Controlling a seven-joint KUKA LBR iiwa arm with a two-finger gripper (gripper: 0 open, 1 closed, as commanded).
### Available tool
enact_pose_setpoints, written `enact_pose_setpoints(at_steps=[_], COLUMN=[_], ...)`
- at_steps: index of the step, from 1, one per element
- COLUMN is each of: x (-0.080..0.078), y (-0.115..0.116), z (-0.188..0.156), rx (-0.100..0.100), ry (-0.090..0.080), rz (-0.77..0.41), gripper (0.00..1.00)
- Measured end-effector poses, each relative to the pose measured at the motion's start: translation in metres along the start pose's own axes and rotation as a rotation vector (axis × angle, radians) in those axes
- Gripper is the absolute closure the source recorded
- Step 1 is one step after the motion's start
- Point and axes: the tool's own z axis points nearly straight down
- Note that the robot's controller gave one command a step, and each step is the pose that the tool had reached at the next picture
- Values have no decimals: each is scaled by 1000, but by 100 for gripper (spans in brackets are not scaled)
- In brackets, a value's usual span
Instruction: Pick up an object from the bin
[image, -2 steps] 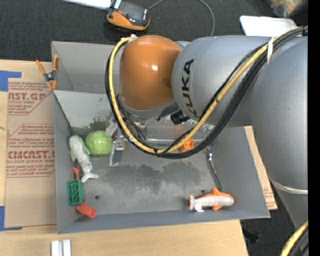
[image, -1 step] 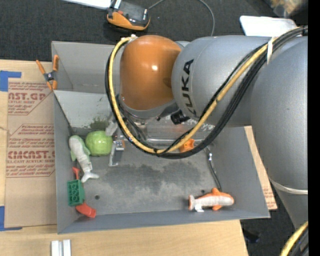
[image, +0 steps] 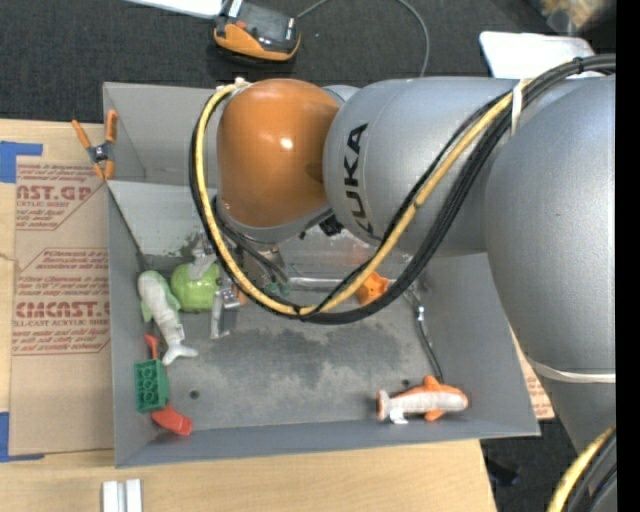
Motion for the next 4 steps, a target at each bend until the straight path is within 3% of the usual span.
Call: enact_pose_setpoints(at_steps=[1, 2, 3, 4], x=[-5, 2, 14, 14], y=[13, 1, -10, -11], z=[7, 66, 82, 81], rx=[-3, -2, -7, -7], ry=[1, -3, -10, -10], rz=[-180, -429, 98, 96], gripper=[0, 0, 100, 100])
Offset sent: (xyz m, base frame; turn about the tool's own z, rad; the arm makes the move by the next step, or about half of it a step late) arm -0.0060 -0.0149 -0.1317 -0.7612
